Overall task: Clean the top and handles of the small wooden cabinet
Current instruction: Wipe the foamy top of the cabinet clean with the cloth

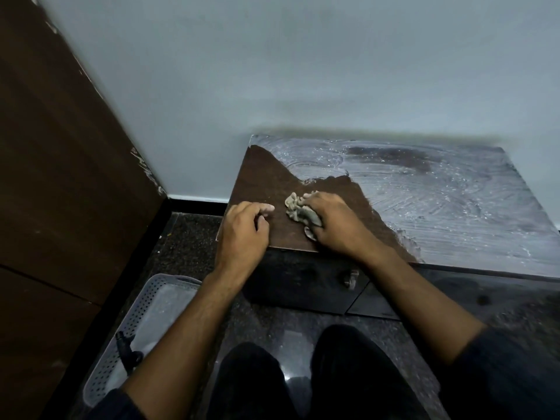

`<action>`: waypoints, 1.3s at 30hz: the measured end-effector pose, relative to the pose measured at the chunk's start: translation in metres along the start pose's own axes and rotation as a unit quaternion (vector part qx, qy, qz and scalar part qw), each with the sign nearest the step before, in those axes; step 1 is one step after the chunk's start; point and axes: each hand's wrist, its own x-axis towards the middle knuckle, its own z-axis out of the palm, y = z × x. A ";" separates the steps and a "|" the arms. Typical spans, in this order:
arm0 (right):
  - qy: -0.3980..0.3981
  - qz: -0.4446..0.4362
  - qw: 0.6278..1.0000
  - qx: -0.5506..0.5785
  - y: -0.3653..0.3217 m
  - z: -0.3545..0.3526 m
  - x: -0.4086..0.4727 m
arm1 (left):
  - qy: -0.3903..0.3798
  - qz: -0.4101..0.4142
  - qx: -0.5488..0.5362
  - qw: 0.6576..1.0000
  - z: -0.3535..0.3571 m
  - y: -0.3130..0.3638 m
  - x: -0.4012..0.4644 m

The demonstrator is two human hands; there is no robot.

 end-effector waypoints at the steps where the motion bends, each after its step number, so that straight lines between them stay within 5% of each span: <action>1: 0.004 0.009 1.000 -0.006 -0.007 0.003 0.001 | -0.001 0.004 0.003 1.000 0.003 0.003 0.001; 6: -0.048 -0.076 0.996 0.014 -0.007 0.003 -0.051 | -0.024 0.052 -0.004 0.998 0.018 0.016 0.004; 11: -0.004 0.063 0.998 -0.021 0.050 -0.030 -0.028 | -0.045 0.072 0.007 0.996 0.021 0.015 -0.006; 15: 0.010 0.075 0.997 -0.024 0.038 -0.026 -0.007 | -0.057 0.070 0.001 0.996 0.026 0.026 -0.008; 23: -0.043 -0.060 0.997 -0.036 0.054 -0.035 -0.108 | -0.028 0.061 -0.007 0.998 0.015 0.012 -0.009; 34: -0.008 -0.134 0.988 -0.072 -0.052 0.042 -0.028 | -0.018 0.054 0.017 0.998 0.005 0.009 -0.015; 39: -0.004 -0.117 0.992 -0.036 -0.018 0.018 -0.057 | -0.014 0.054 0.010 0.998 0.004 0.009 -0.018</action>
